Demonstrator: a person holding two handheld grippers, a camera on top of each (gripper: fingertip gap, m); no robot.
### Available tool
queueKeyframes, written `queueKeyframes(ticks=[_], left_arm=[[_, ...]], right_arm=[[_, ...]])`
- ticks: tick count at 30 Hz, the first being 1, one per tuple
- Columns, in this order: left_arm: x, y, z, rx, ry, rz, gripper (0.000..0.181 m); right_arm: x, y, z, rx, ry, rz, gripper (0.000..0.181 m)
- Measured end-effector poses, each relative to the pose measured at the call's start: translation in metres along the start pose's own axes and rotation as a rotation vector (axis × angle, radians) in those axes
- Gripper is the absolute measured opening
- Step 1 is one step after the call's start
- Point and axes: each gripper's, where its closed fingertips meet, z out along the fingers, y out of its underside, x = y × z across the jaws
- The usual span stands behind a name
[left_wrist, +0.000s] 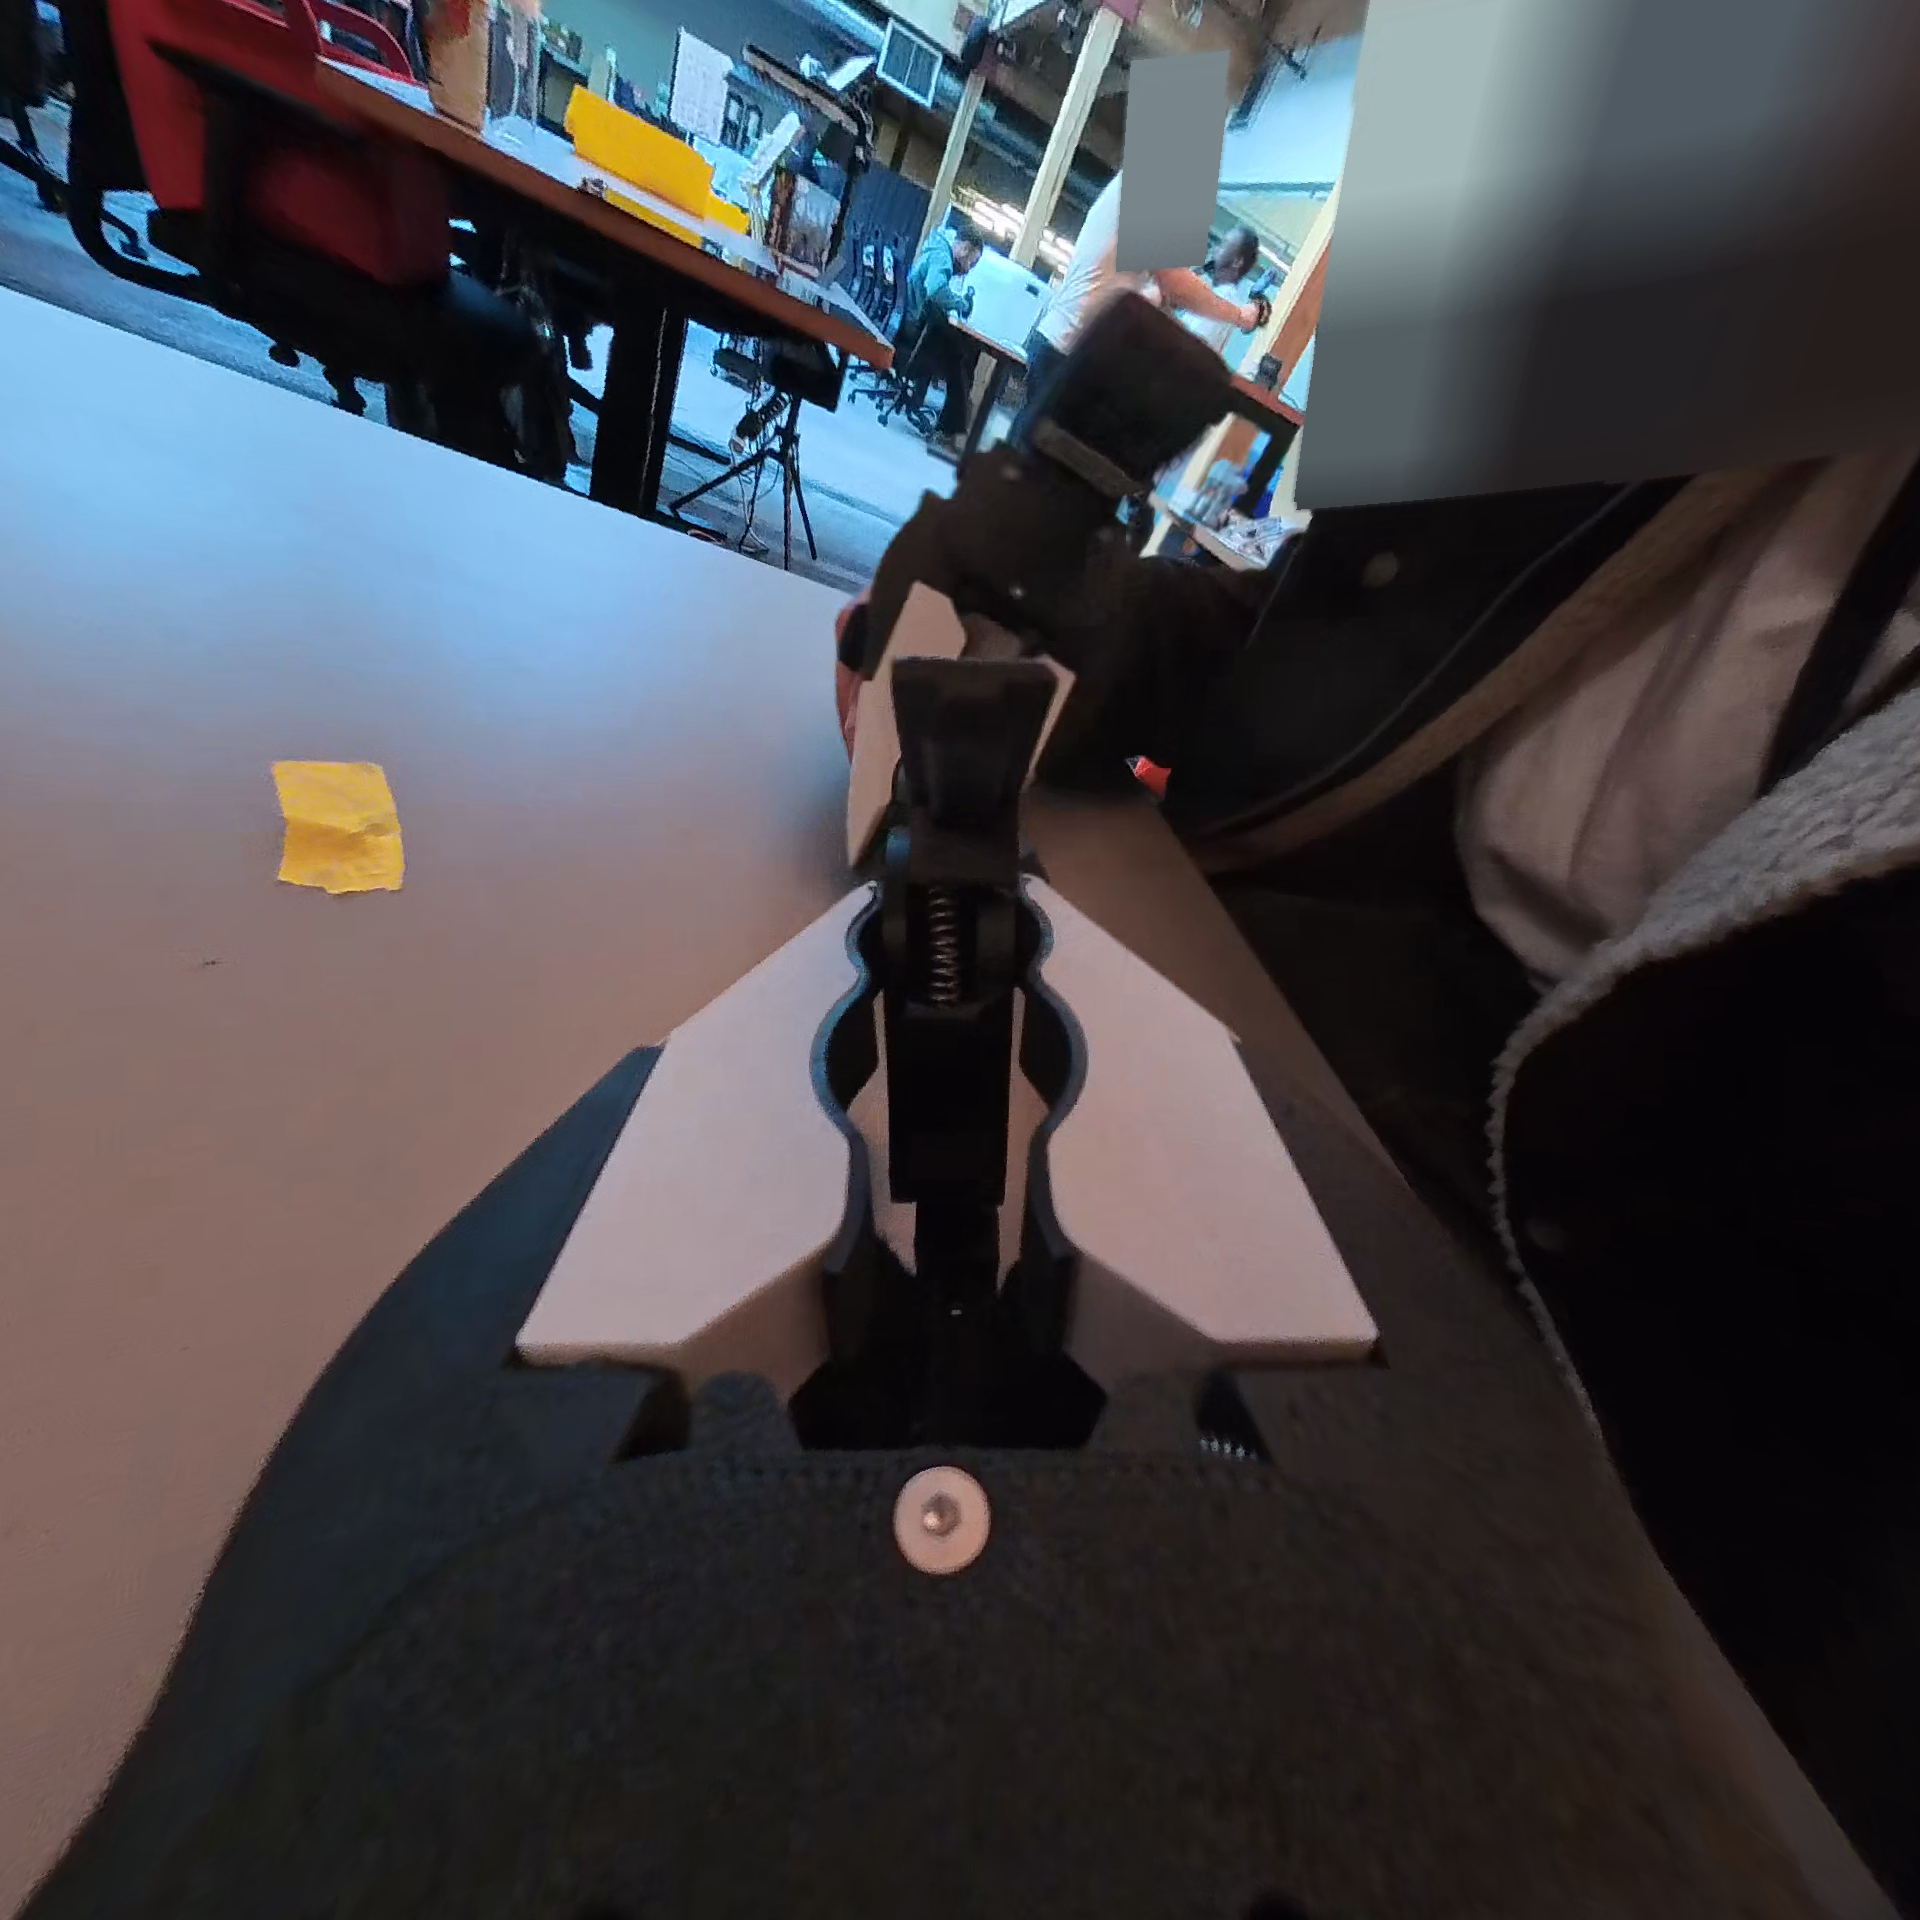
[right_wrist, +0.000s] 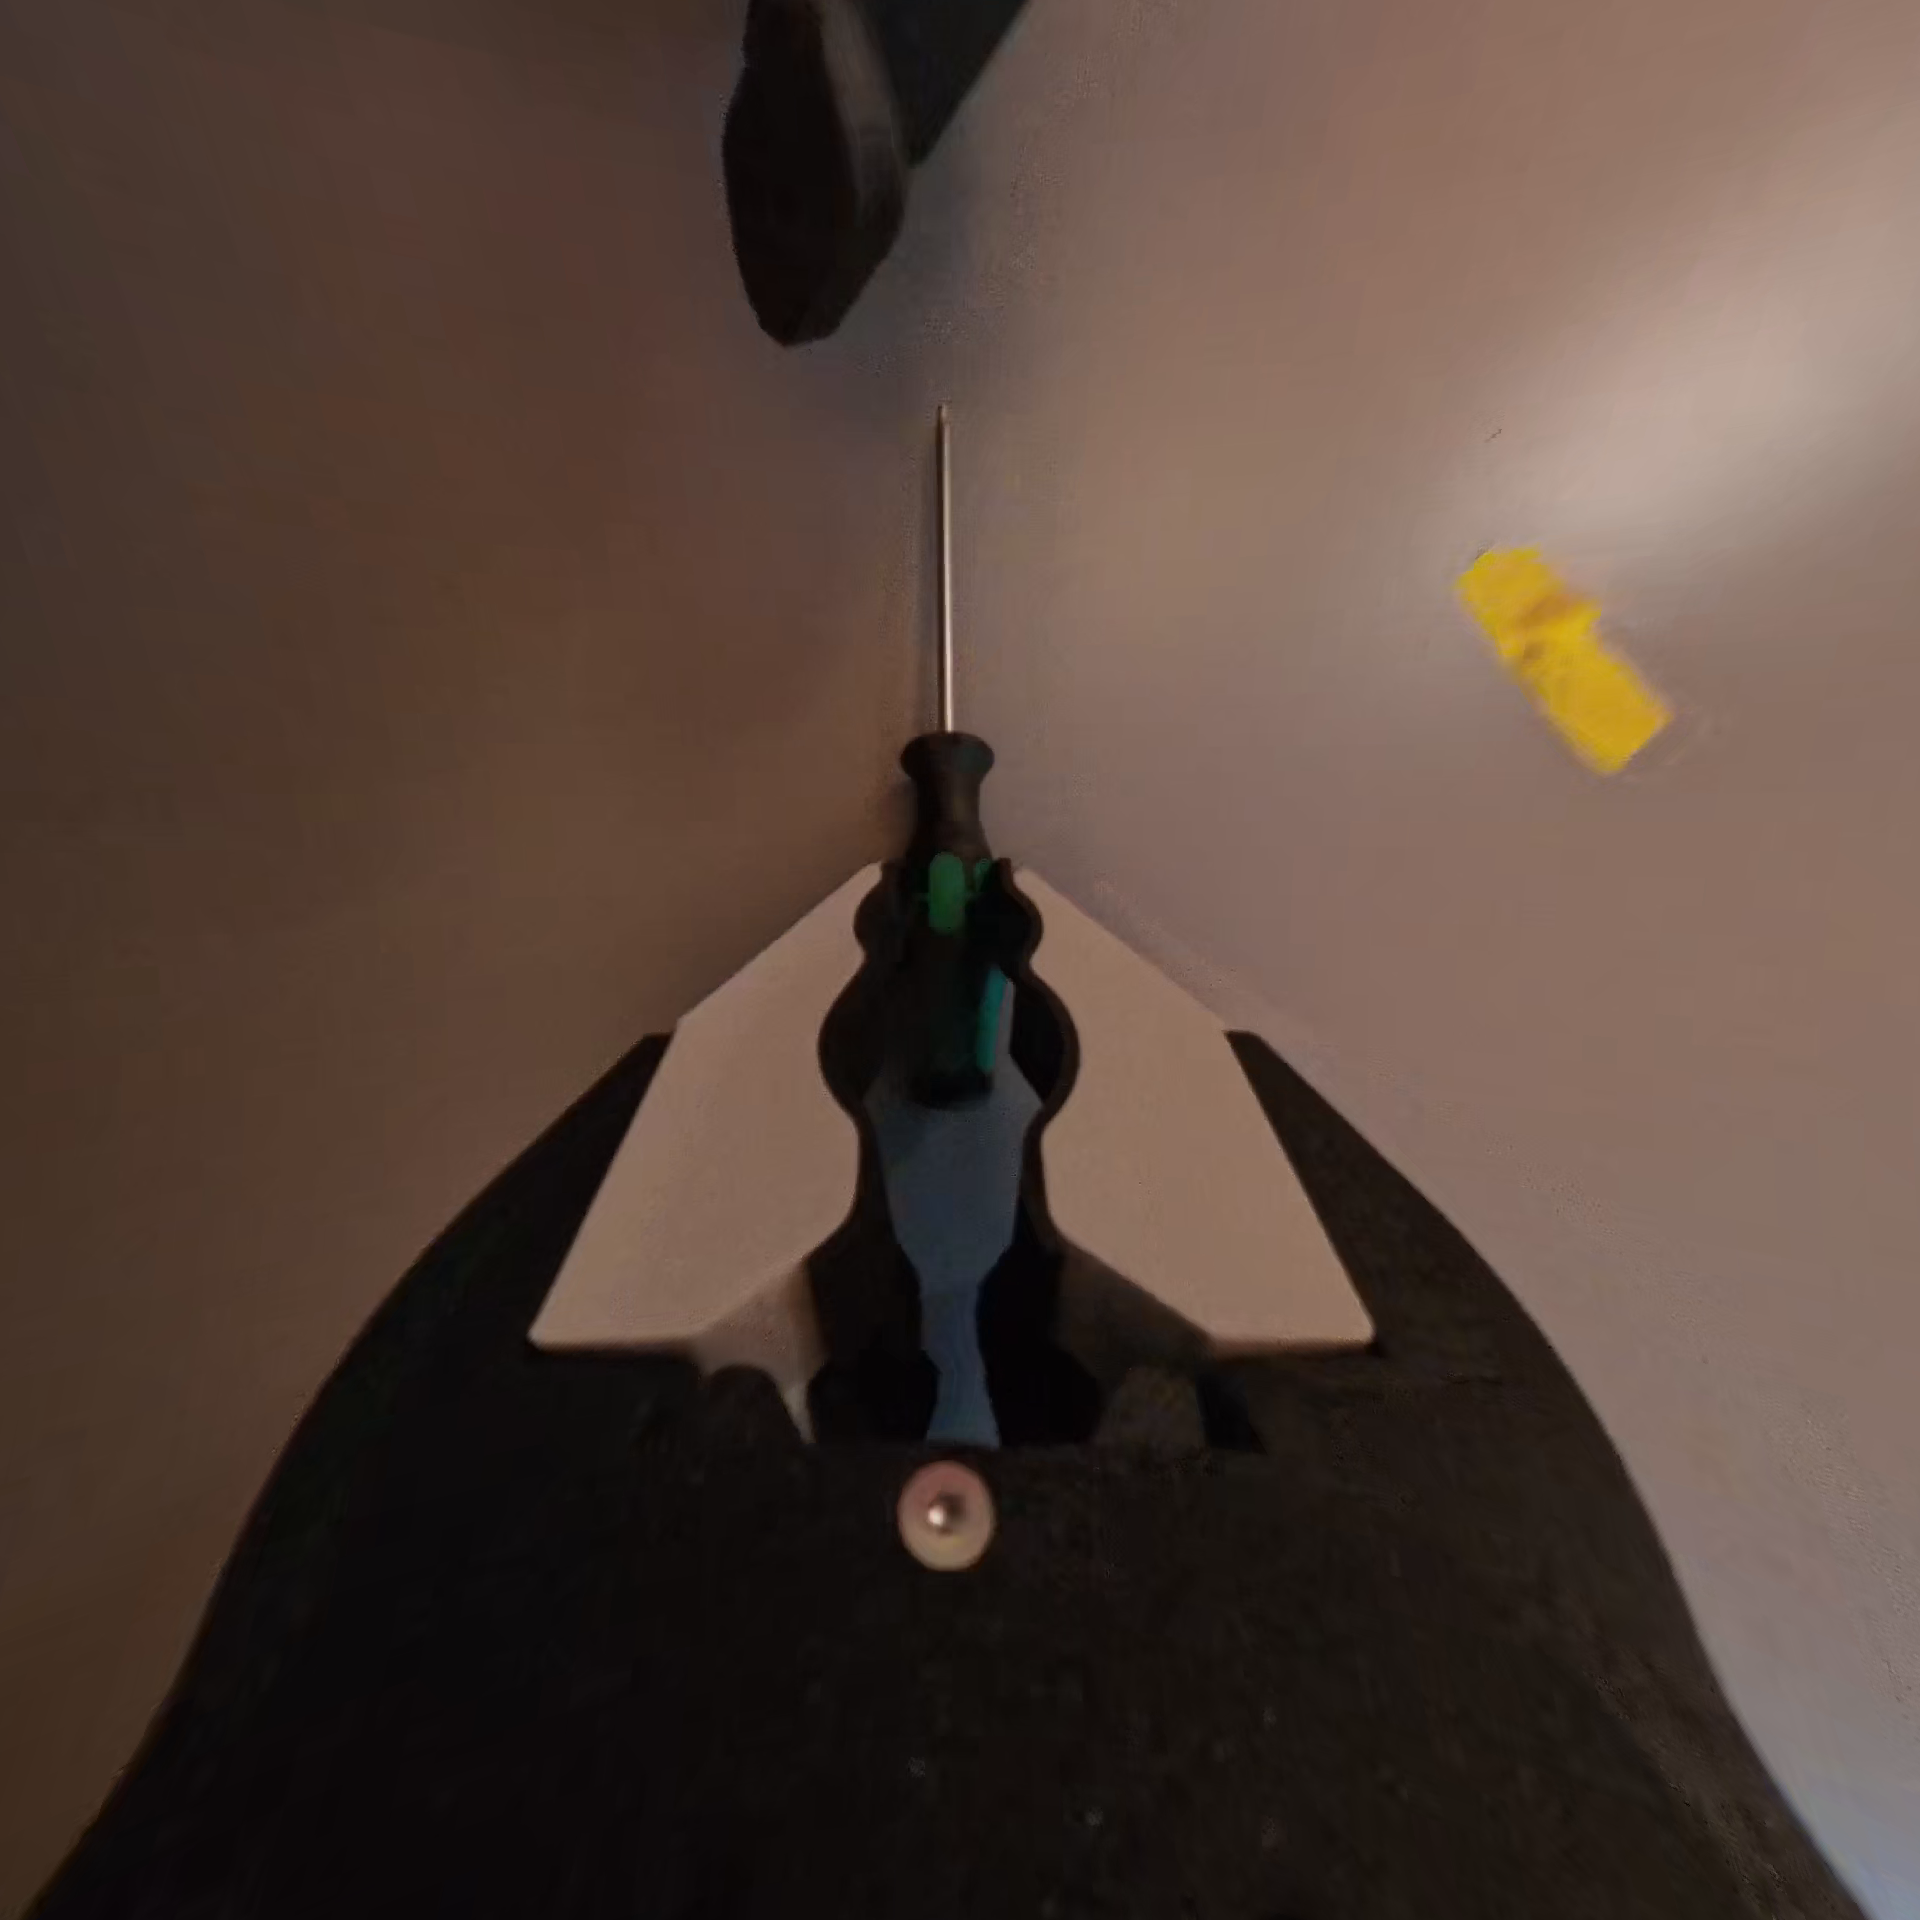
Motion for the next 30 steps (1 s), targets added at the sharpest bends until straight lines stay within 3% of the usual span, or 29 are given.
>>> queueKeyframes(ticks=[2,4,9,30], left_arm=[[-0.001,-0.002,-0.003,0.014,-0.001,-0.012,0.021],[-0.002,-0.002,-0.005,0.02,0.002,-0.024,0.021],[-0.001,-0.001,-0.004,0.008,0.003,-0.025,0.021],[0.001,0.0,-0.001,-0.001,0.014,-0.03,0.021]], right_arm=[[0.002,-0.011,-0.01,0.089,-0.07,0.111,0.016],[0.013,-0.018,-0.028,0.15,-0.001,0.113,0.016],[0.008,-0.039,-0.058,0.224,0.108,-0.018,0.016],[0.006,-0.041,-0.048,0.168,0.125,-0.062,0.016]])
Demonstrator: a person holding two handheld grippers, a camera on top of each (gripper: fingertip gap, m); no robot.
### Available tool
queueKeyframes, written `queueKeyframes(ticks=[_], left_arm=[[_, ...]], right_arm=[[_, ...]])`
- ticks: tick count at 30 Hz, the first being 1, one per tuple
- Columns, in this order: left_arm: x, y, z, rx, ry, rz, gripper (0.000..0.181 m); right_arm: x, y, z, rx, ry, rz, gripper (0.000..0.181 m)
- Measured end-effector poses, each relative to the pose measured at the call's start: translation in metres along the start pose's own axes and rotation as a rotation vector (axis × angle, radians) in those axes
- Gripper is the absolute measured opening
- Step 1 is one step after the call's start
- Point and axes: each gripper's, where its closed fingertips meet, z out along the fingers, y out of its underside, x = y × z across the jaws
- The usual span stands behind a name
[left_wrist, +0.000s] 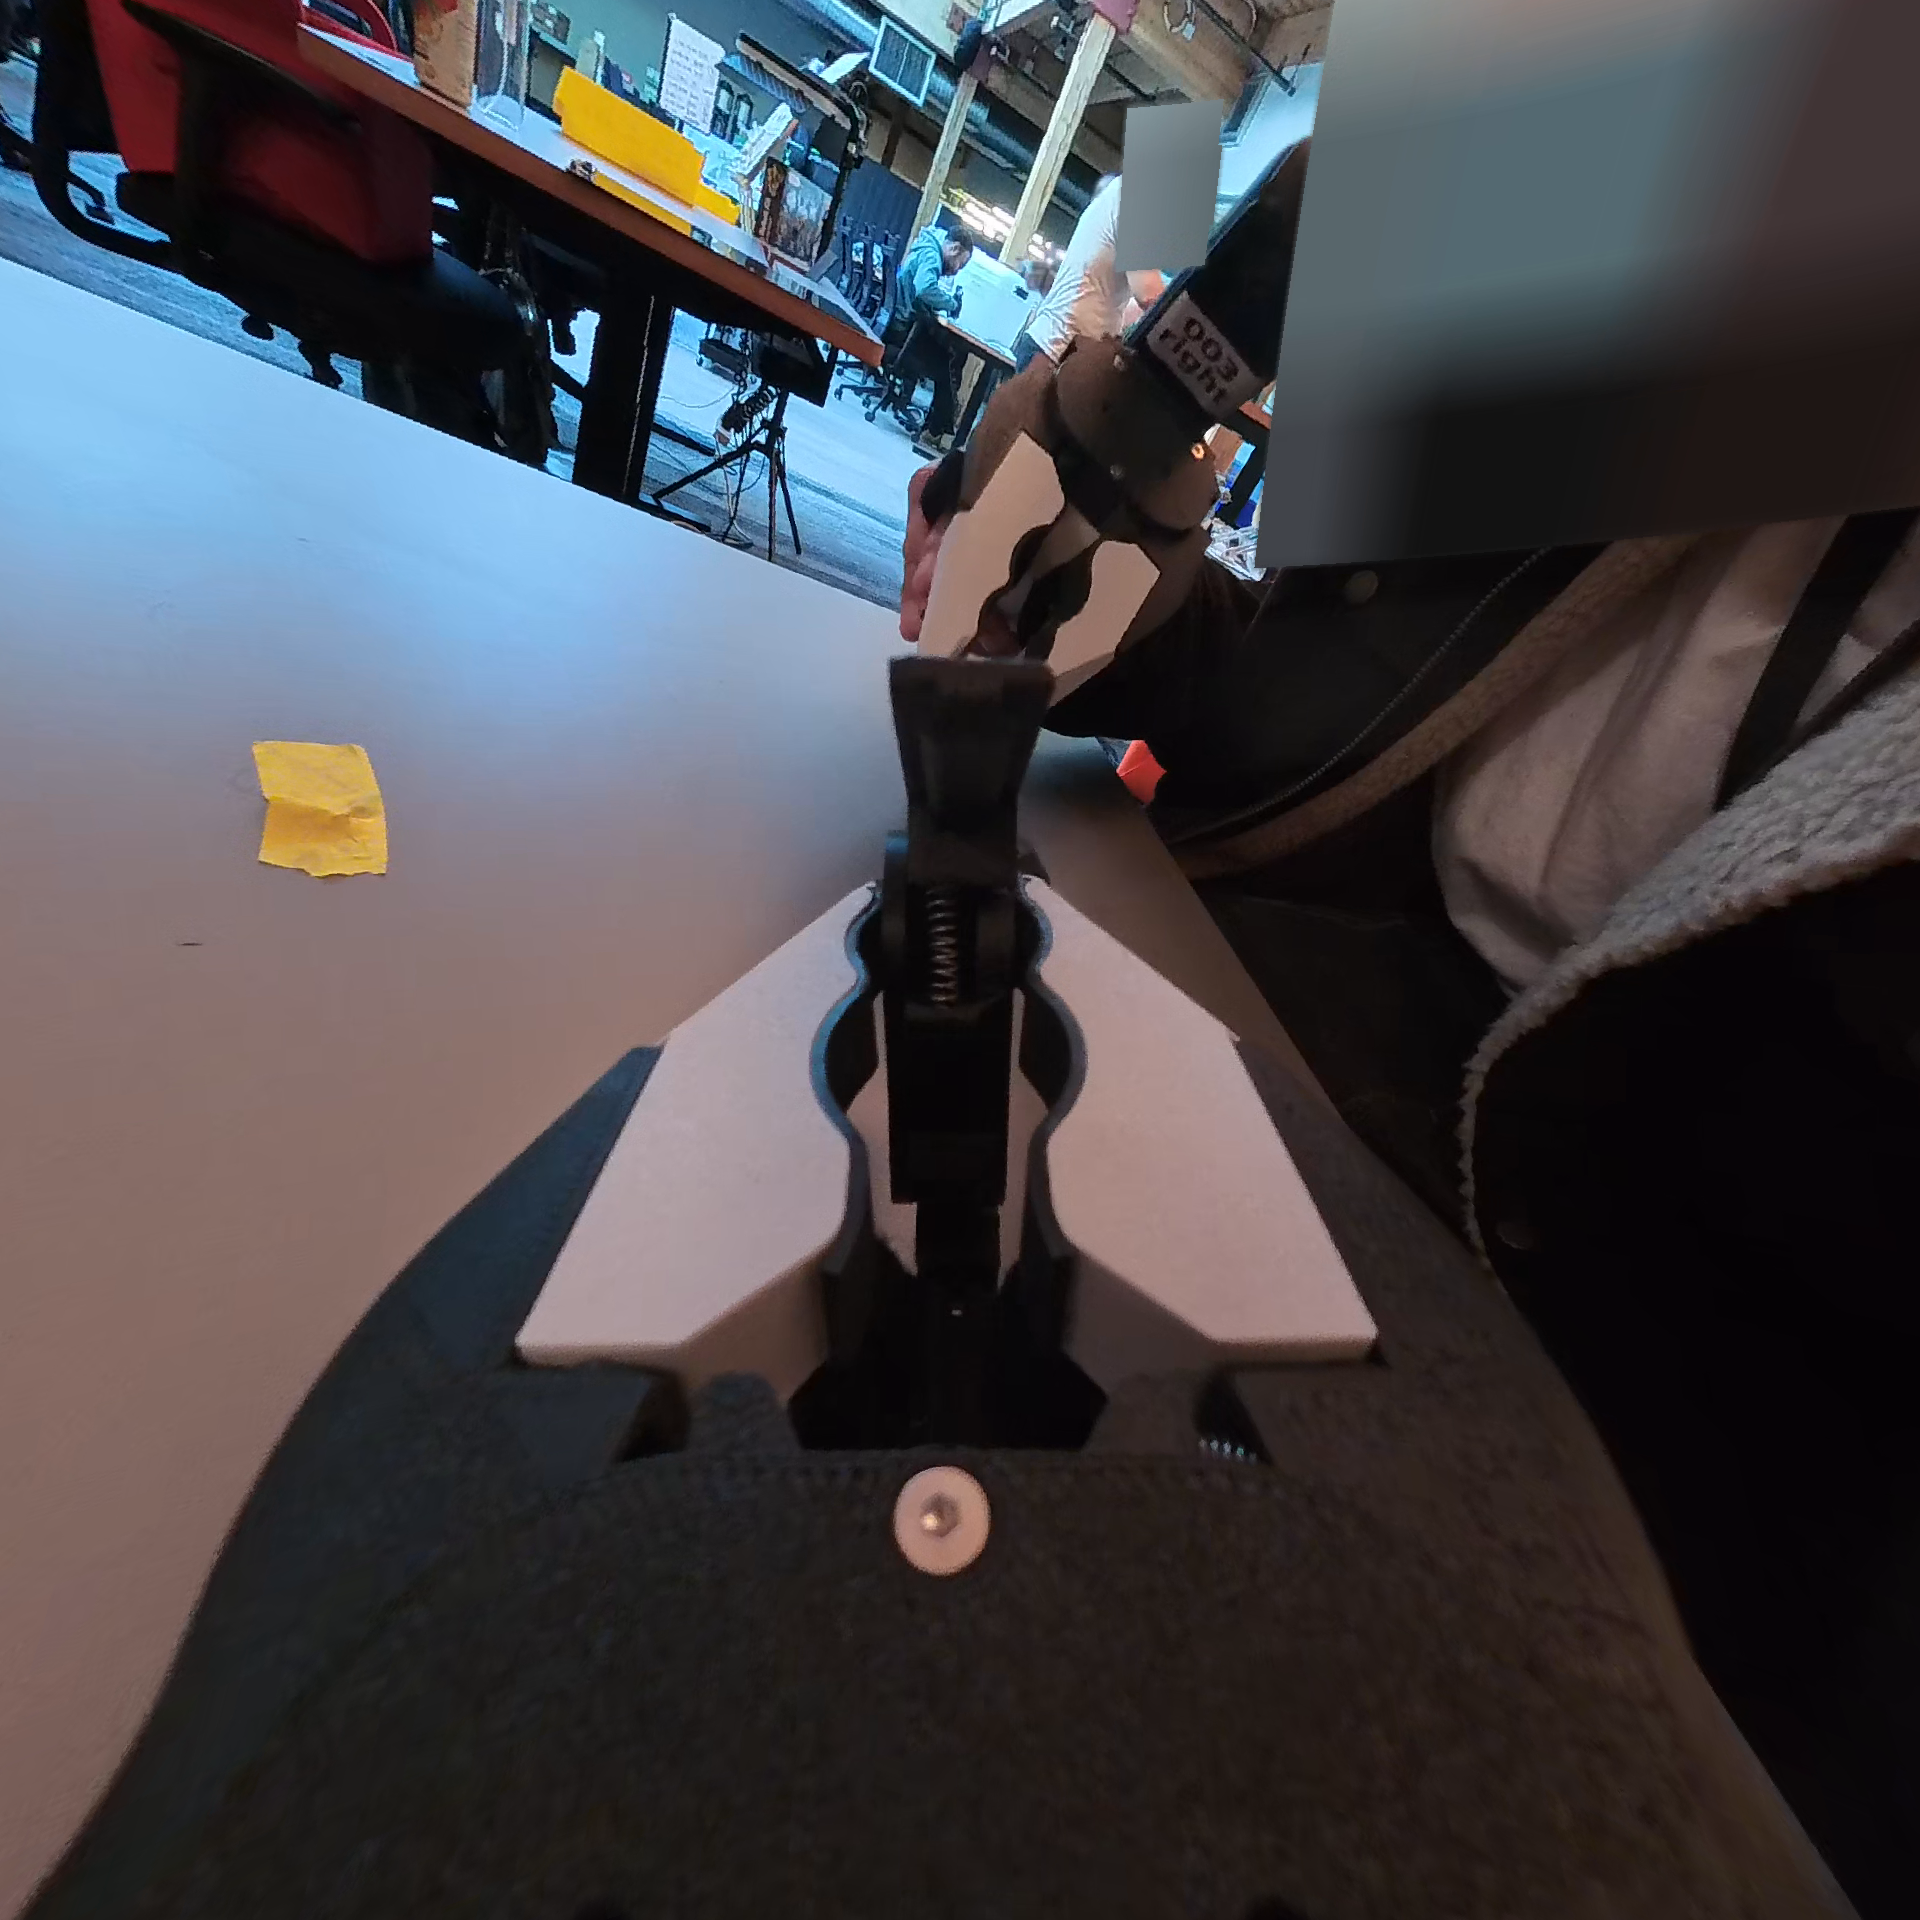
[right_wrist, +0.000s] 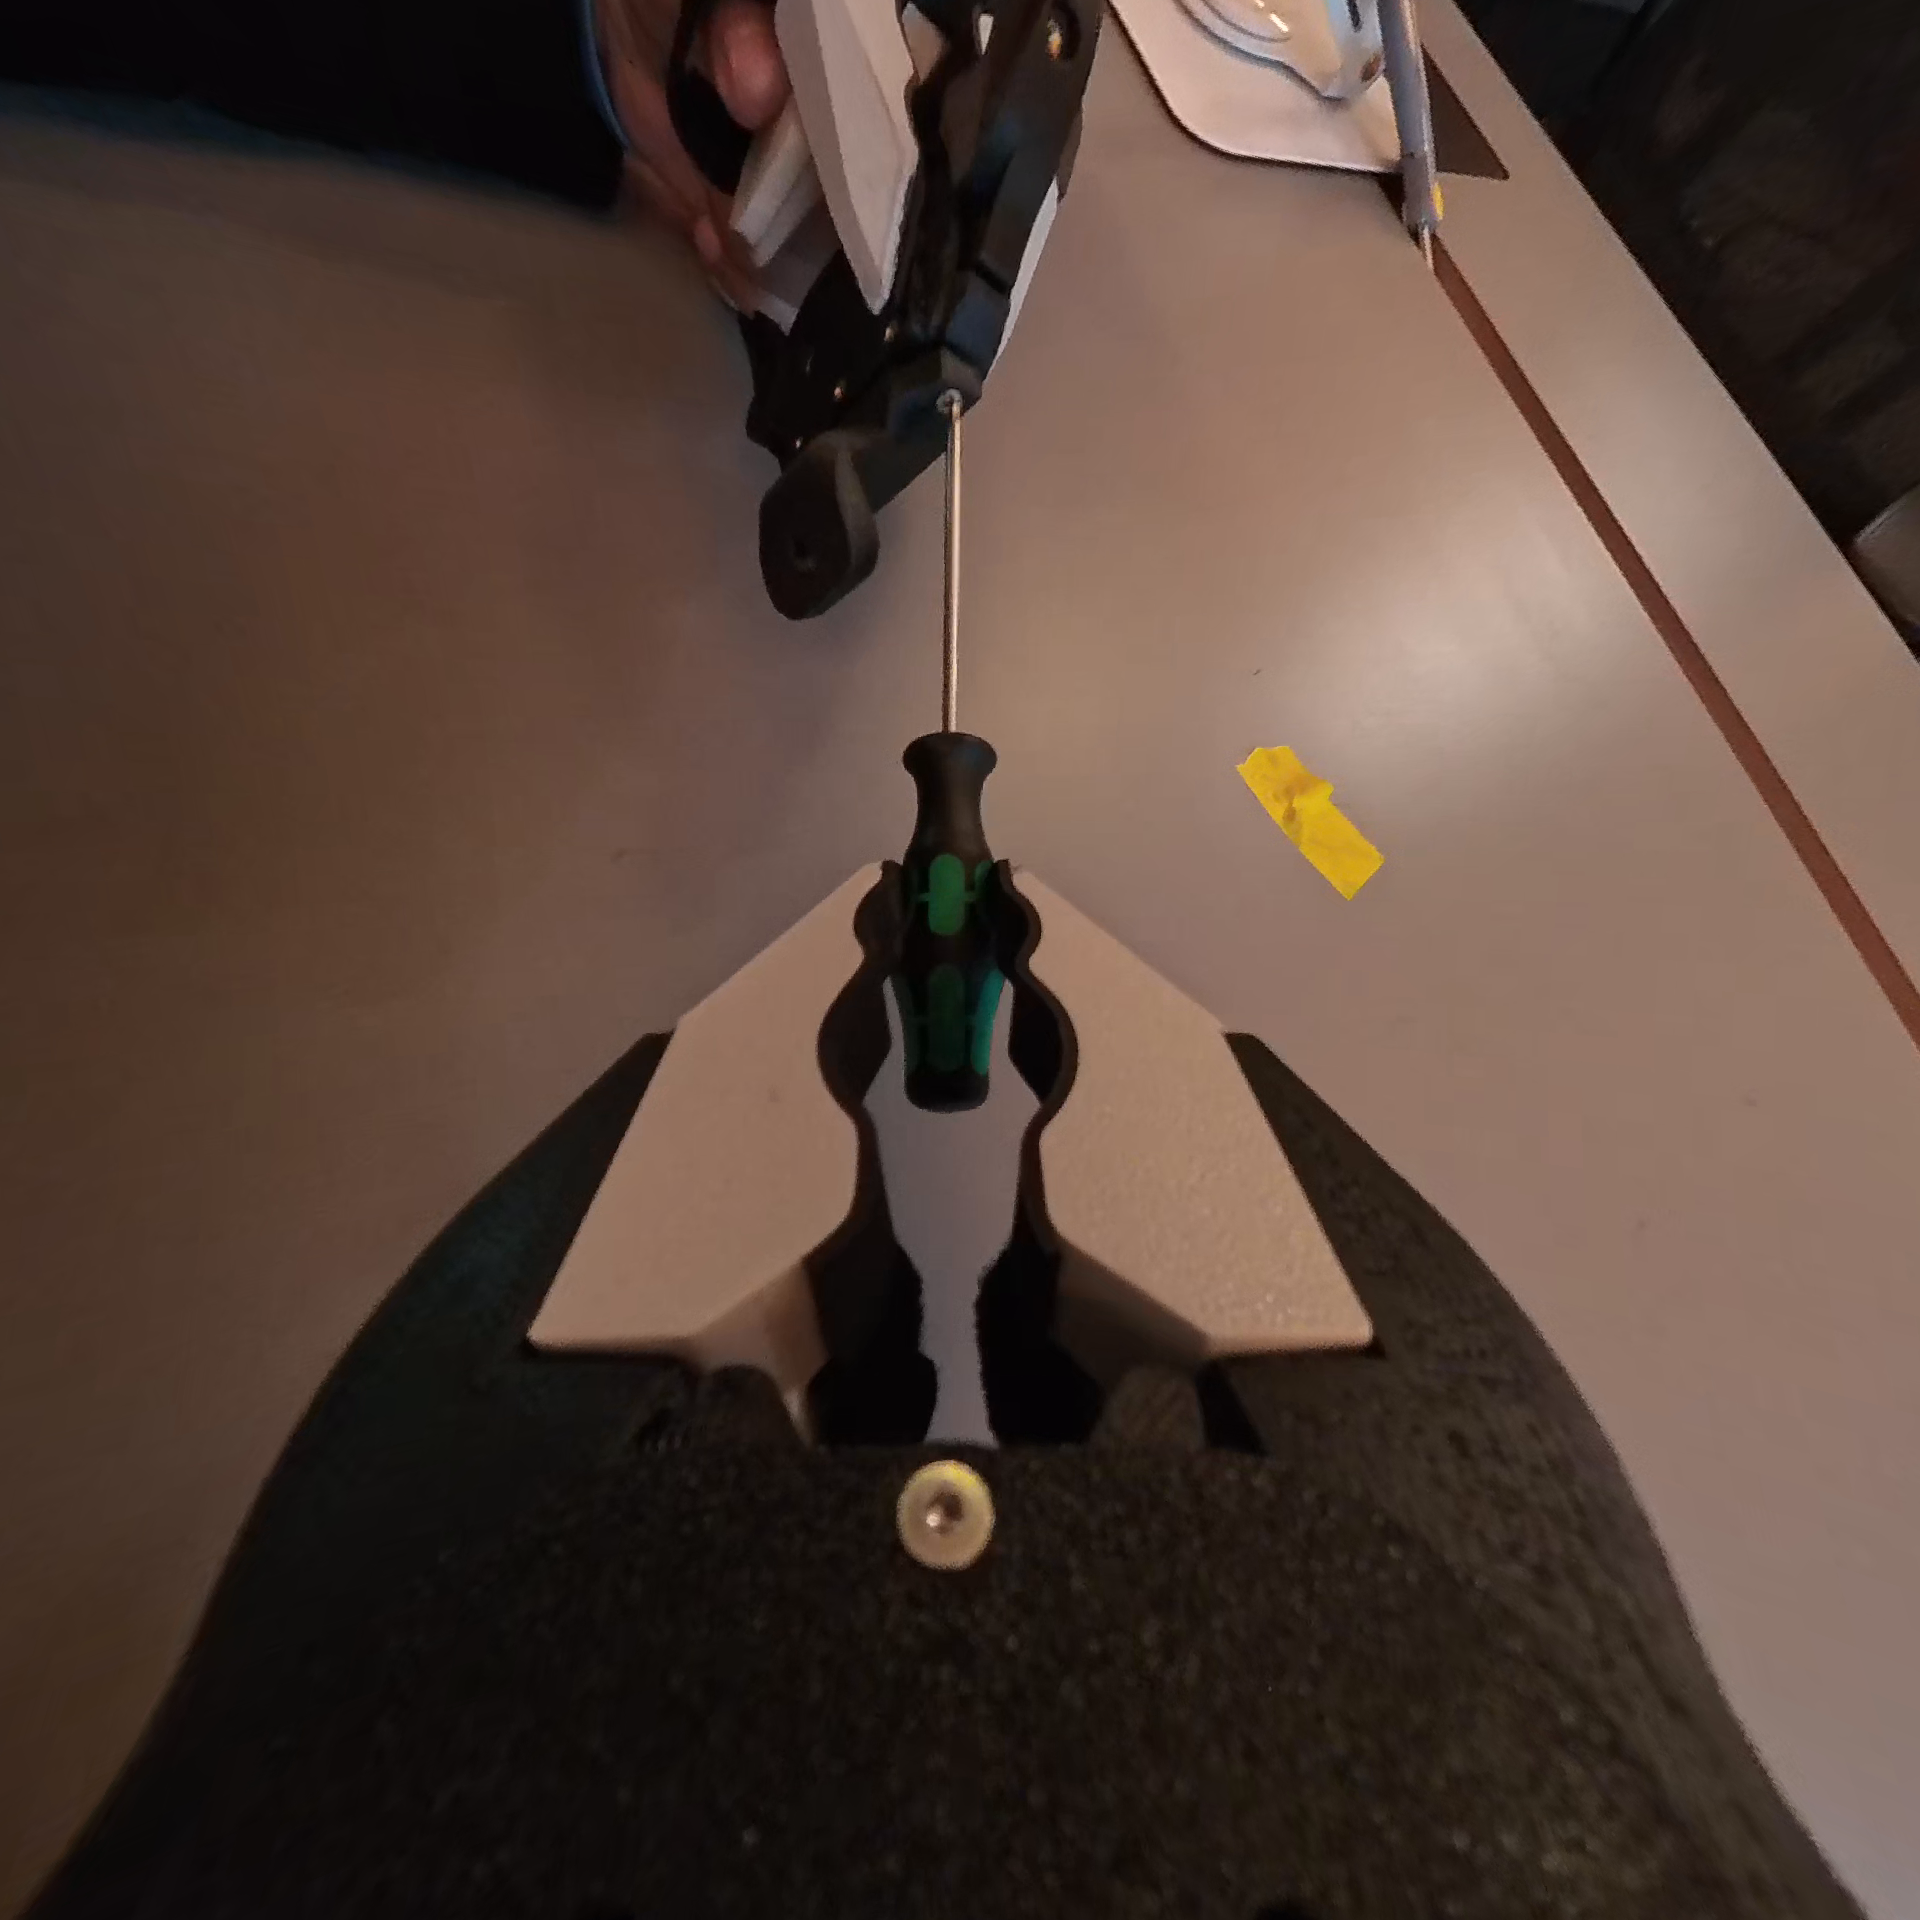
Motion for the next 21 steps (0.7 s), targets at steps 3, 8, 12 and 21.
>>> queueKeyframes(ticks=[3,8,12,21], left_arm=[[-0.001,0.0,0.0,0.002,-0.003,-0.006,0.021],[-0.002,-0.001,-0.001,0.007,-0.006,-0.021,0.021],[-0.005,-0.002,-0.002,0.021,-0.012,-0.039,0.021],[-0.009,-0.004,-0.005,0.039,-0.018,-0.065,0.021]], right_arm=[[0.0,-0.001,-0.001,0.0,0.01,-0.018,0.016],[0.002,0.0,0.001,-0.02,0.058,-0.069,0.016],[0.007,-0.002,0.002,-0.038,0.148,-0.153,0.016],[0.012,-0.002,0.004,-0.039,0.232,-0.213,0.015]])
